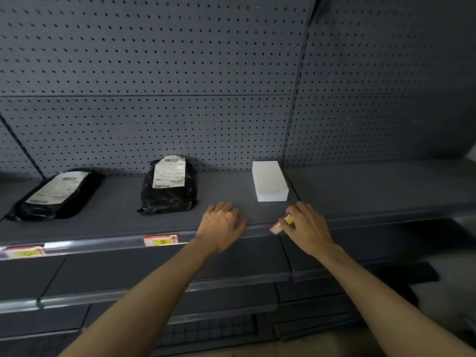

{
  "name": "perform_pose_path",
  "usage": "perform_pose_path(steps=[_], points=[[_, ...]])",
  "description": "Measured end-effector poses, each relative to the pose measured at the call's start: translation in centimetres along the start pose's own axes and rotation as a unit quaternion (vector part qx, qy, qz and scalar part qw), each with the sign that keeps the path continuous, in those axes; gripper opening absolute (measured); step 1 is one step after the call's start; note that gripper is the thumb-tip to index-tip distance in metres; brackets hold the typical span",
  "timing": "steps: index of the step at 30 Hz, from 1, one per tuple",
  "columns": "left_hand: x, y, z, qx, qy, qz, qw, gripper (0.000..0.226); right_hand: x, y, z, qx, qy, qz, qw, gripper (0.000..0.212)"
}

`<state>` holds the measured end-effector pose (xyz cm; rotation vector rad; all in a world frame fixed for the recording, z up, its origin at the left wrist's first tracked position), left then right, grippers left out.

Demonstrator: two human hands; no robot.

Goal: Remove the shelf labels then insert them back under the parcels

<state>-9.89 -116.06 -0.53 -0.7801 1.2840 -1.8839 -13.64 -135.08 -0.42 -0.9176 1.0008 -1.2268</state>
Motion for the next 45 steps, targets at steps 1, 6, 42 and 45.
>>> perform_pose_path(steps=[1,6,42,45], points=[[1.3,0.8,0.5,-0.005,0.001,0.000,1.000,0.035,1.0,0.1,0.0,-0.002,-0.007,0.002,1.000,0.030],[5.5,4.3,2.4,-0.026,-0.015,-0.006,1.000,0.033,3.7,1.4,0.5,-0.021,-0.041,0.015,0.999,0.032],[7.4,6.4,3.8,-0.040,-0.041,0.052,0.997,0.017,4.7,3.7,0.9,-0.045,-0.123,-0.013,0.991,0.019],[6.2,3.3,4.1,0.006,-0.092,-0.042,0.995,0.020,5.6,0.2,2.3,0.008,-0.091,0.055,0.994,0.021]])
Point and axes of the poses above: each hand's wrist, its own z-axis towards the middle knuckle, its own y-axis out of the palm, x = y × z, the point moved 9 cm from there along z, towards the middle knuckle, and after that the axes turned 1 degree about -x, right-handed, at the moved point
